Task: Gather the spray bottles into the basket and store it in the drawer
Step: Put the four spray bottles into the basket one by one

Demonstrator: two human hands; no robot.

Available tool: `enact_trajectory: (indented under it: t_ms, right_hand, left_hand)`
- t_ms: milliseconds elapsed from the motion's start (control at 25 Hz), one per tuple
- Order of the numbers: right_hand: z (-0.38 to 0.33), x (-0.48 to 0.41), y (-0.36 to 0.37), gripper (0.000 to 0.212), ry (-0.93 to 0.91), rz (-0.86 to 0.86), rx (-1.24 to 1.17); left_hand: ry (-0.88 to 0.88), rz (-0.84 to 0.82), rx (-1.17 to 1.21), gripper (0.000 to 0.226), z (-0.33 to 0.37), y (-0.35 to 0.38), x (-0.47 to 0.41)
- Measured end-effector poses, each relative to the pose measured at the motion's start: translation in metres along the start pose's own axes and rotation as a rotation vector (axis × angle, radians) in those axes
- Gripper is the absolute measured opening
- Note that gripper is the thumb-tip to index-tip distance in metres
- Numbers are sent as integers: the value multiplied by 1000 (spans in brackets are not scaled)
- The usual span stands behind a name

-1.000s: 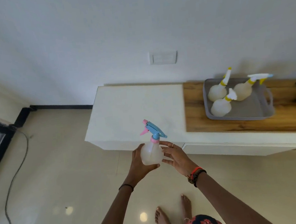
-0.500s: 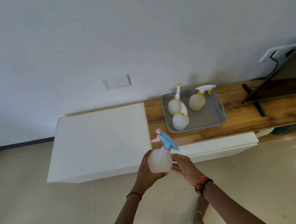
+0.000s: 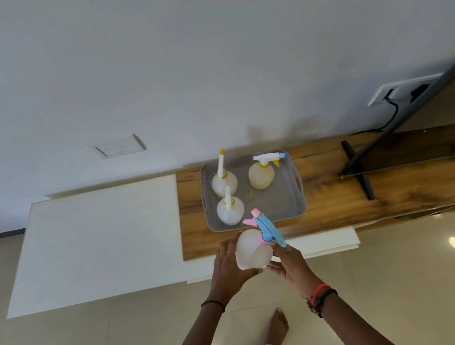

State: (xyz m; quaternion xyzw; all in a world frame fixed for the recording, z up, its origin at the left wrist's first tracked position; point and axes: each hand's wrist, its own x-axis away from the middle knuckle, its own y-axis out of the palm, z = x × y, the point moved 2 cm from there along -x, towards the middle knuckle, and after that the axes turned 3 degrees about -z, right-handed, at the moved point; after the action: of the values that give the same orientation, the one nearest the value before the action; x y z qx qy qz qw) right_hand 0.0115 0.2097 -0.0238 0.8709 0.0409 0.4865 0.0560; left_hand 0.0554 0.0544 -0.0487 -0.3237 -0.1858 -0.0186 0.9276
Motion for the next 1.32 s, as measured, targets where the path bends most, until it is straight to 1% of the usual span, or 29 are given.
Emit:
enact_trajectory:
  t_ms: [160, 320, 440, 600, 720, 840, 920, 1080, 1320]
  right_hand:
    - [-30, -22, -33, 41, -3, 15, 12]
    - [-50, -47, -51, 42, -34, -4, 19]
    - [-66, -67, -56, 41, -62, 22, 39]
    - [-81, -102, -57, 38, -57, 45, 67]
    - [-86, -127, -56, 37, -38, 37, 61]
    - [-86, -154, -56, 36, -38, 67, 73]
    - [-84, -173, -57, 32, -38, 101, 99]
    - [-80, -201, -60, 11, -43, 145, 132]
    - [-76, -227, -56, 9, -102, 161, 202]
  left_hand:
    - [14, 11, 25, 94, 33, 31, -29]
    - [24, 4, 32, 95, 49, 46, -64]
    - [10, -26, 22, 96, 51, 50, -93]
    - [-35, -80, 90, 97, 44, 57, -126]
    - [-73, -75, 120, 94, 37, 62, -147]
    - [-87, -81, 139, 89, 30, 67, -163]
    - [-97, -90, 155, 86, 26, 72, -171]
    - [-144, -120, 225, 86, 19, 80, -180]
    - [-179, -103, 250, 71, 7, 91, -187]
